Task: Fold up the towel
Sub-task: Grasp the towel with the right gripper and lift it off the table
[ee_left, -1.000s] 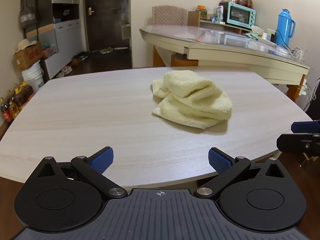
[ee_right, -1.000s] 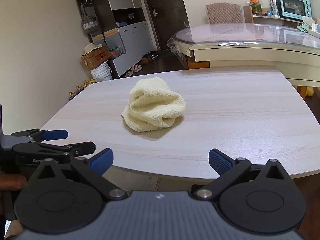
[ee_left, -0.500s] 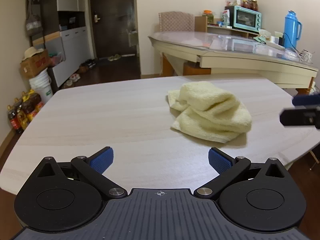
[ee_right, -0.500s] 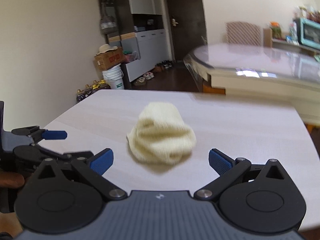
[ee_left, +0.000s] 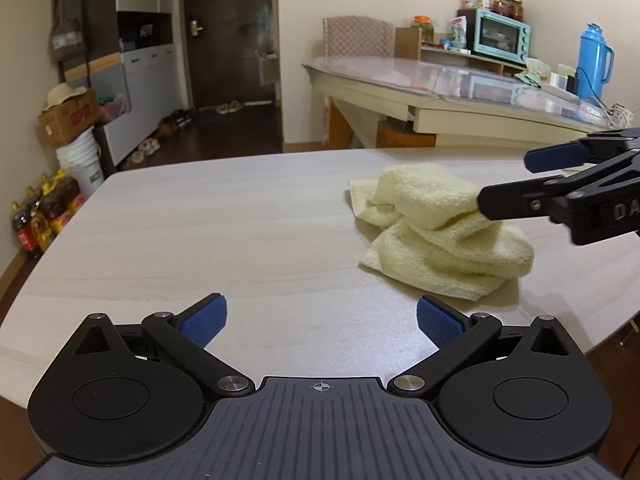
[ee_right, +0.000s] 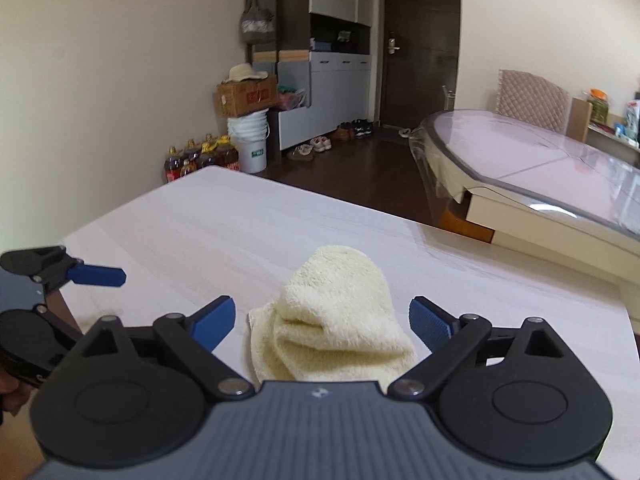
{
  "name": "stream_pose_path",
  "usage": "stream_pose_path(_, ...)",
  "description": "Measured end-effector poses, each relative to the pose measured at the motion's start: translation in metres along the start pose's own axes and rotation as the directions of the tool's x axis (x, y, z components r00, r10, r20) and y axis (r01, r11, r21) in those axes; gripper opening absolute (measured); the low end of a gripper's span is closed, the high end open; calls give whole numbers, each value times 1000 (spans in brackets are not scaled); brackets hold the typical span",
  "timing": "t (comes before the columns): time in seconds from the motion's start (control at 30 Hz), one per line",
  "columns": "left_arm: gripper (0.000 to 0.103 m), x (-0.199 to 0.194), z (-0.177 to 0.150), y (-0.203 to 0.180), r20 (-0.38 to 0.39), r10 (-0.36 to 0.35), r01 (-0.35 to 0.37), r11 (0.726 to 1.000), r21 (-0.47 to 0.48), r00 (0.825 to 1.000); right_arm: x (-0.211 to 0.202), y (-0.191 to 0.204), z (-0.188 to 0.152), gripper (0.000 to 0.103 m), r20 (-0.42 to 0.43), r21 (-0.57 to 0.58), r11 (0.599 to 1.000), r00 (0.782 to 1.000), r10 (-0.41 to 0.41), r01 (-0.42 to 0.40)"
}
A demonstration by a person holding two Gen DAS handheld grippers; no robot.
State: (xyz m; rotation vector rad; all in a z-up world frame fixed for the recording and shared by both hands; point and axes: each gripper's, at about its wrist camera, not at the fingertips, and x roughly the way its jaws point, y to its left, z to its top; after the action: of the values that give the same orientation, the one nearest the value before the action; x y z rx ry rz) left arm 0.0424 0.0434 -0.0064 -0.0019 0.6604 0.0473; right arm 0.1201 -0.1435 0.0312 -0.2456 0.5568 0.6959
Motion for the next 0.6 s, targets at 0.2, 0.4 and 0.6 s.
stream_pose_path(0.2, 103, 6, -2, 5, -14, 0, -1, 1000, -19, 1000, 20, 12, 0, 82, -38, -74, 997, 999, -24, 21)
stream_pose_path(0.4, 103, 9, -3, 8, -24, 3, -3, 1000, -25, 1000, 37, 9, -7, 38, -80, -88, 996, 996, -31, 24)
stream_pose_path(0.6, 103, 13, 0, 6, -25, -15, 14, 1000, -18, 1000, 15, -34, -10, 20, 11, 123, 992, 1000, 25, -26)
